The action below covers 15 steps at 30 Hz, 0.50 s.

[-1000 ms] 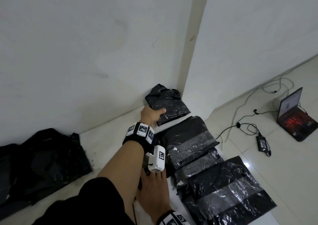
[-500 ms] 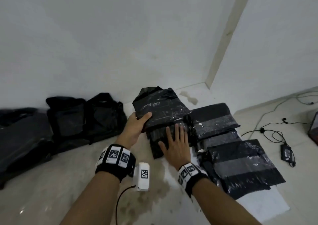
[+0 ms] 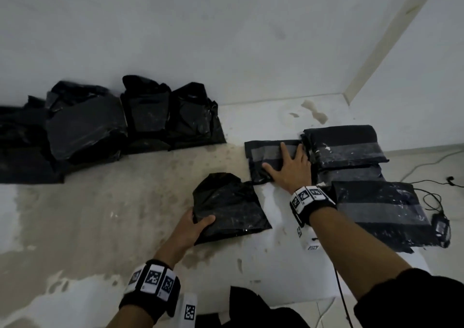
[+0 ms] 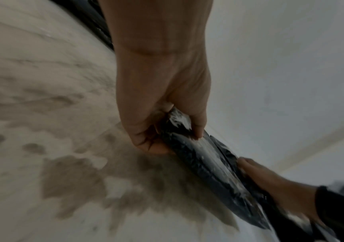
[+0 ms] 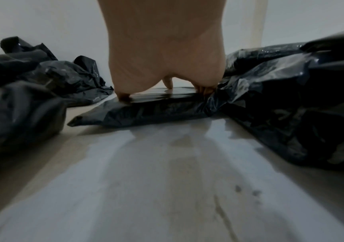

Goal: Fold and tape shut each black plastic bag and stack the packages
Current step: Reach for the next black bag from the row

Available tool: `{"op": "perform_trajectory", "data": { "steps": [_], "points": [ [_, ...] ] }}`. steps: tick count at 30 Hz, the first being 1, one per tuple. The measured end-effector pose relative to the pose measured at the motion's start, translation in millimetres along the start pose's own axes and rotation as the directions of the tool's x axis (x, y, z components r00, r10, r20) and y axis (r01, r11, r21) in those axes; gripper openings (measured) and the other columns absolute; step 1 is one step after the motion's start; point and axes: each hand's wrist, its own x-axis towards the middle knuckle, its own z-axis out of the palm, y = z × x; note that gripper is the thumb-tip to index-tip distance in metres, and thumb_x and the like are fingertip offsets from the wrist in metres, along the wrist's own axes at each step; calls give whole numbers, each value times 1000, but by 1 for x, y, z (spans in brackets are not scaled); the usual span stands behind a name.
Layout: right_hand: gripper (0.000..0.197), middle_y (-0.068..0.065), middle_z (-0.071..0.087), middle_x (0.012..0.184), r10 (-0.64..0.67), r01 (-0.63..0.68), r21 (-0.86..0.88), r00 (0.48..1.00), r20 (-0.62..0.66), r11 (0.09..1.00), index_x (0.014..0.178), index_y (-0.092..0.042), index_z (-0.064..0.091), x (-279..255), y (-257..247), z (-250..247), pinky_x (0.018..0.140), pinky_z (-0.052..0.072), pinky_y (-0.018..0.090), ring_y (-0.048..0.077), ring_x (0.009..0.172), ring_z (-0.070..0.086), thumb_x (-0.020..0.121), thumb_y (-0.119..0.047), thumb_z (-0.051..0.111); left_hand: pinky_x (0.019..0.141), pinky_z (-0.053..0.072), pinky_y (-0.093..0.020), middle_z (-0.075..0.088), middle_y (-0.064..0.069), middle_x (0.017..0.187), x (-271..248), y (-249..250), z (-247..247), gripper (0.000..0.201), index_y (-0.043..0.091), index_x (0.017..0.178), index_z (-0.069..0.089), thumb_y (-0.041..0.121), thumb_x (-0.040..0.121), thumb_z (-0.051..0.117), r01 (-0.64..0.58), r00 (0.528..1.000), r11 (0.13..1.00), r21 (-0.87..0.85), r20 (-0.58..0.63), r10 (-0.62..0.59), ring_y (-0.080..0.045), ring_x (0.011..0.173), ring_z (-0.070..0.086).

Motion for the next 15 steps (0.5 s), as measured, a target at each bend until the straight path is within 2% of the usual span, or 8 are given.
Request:
{"op": "perform_trajectory", "data": {
  "steps": [2,4,6,7,9,11,13,15],
  "points": [
    [94,24,0,167,-13,15,43,999,-31,999,163,-27,12,-6,-3,-1,121,18,51,40,153,10,90,-76,45,106,49,-38,59,4,139,-5,-14,4,72,26,146,45,48,85,76,-39,999,993,110,-6,40,-15,122,60],
    [79,25,18,163,-92,103,90,988,-126,991,158,-22,30,-24,-10,3,117,28,56,43,147,23,95,-64,51,106,48,-37,56,4,142,-8,-24,7,76,25,149,41,49,85,74,-73,996,982,173,-32,80,-16,125,57],
    [60,20,45,144,-274,311,154,936,-221,938,144,-19,53,-47,-20,15,102,44,57,42,125,46,96,-55,55,104,47,-32,54,4,143,-11,-28,12,77,23,150,39,47,86,73,-105,991,974,198,-60,119,-16,127,54],
    [55,15,53,135,-387,422,163,898,-210,892,138,-21,59,-59,-25,22,96,48,55,37,117,50,95,-55,51,101,46,-28,53,5,142,-12,-28,14,76,22,150,38,45,87,73,-116,988,969,218,-75,135,-15,127,54],
    [51,8,57,130,-573,579,148,815,-84,802,133,-25,64,-80,-32,36,97,47,50,31,116,51,96,-55,45,97,44,-25,52,6,141,-12,-30,16,76,22,149,37,46,87,72,-148,979,954,260,-95,178,-13,126,53],
    [43,6,59,127,-646,643,110,763,-16,758,132,-25,65,-86,-35,40,96,46,47,30,115,52,98,-47,50,102,46,-30,50,7,144,-12,-33,15,79,26,149,36,54,85,72,-183,971,942,283,-96,218,-13,128,52],
    [39,7,59,120,-614,605,115,787,62,788,136,-25,62,-83,-38,33,98,44,47,30,112,50,99,-37,58,103,48,-35,51,3,142,-13,-35,17,78,22,148,38,54,85,72,-192,963,915,353,-112,245,-17,128,53],
    [40,8,57,117,-552,529,159,810,199,833,136,-29,61,-77,-38,20,101,39,44,32,115,47,97,-39,63,99,49,-36,50,-3,139,-16,-34,20,74,15,144,41,48,86,74,-184,954,875,448,-134,270,-22,125,53]
  ]
}}
